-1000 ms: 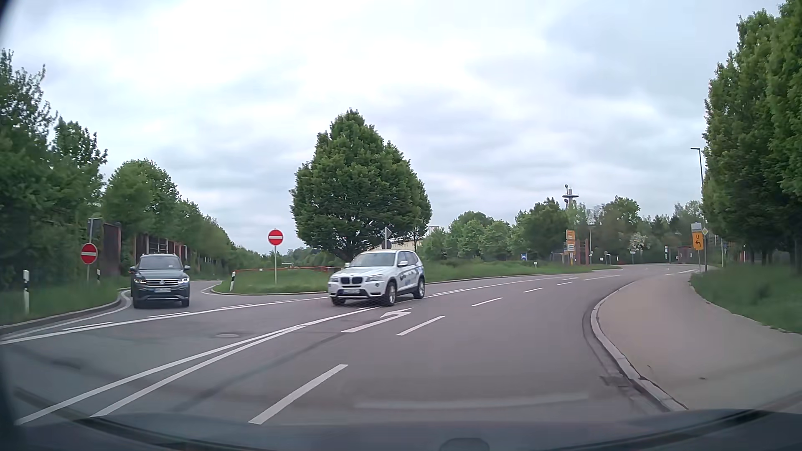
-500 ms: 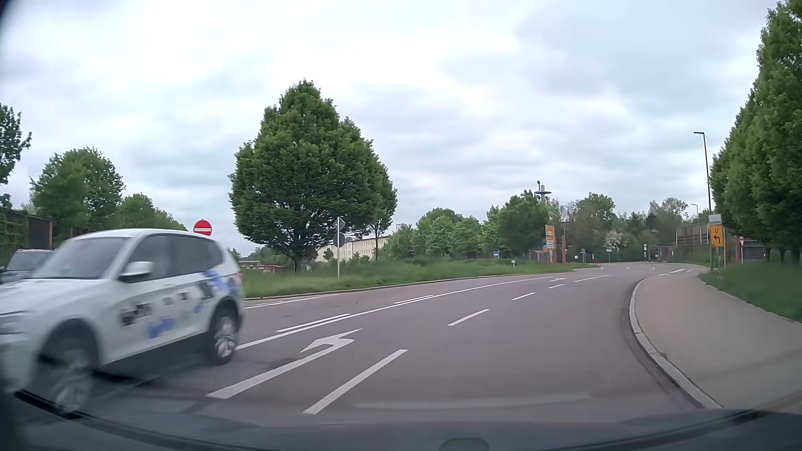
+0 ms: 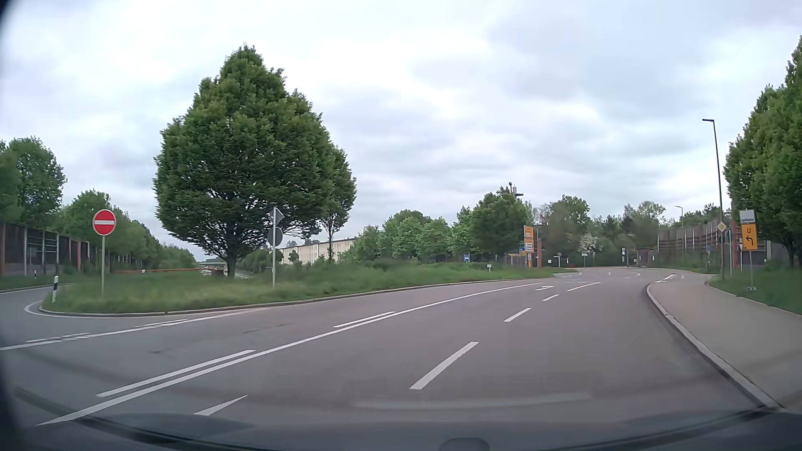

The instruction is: Follow the waypoints while adhering to traffic rules and regulations

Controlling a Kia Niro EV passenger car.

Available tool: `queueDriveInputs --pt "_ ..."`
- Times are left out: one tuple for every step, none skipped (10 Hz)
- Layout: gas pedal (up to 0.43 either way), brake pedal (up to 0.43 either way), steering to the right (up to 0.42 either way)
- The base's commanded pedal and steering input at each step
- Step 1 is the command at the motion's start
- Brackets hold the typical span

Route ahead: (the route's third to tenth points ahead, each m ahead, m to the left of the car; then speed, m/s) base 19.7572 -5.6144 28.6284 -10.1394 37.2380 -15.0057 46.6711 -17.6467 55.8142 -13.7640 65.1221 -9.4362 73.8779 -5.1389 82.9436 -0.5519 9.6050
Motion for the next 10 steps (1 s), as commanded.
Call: queueDriveInputs --pt "0.087 0.0 0.069" --pt "0.079 0.0 0.073" --pt "0.059 0.0 0.081" --pt "0.059 0.0 0.084" --pt "0.059 0.0 0.084" --pt "0.059 0.0 0.084" --pt "0.059 0.0 0.087" --pt "0.059 0.0 0.094" --pt "0.079 0.0 0.1" --pt "0.079 0.0 0.1"
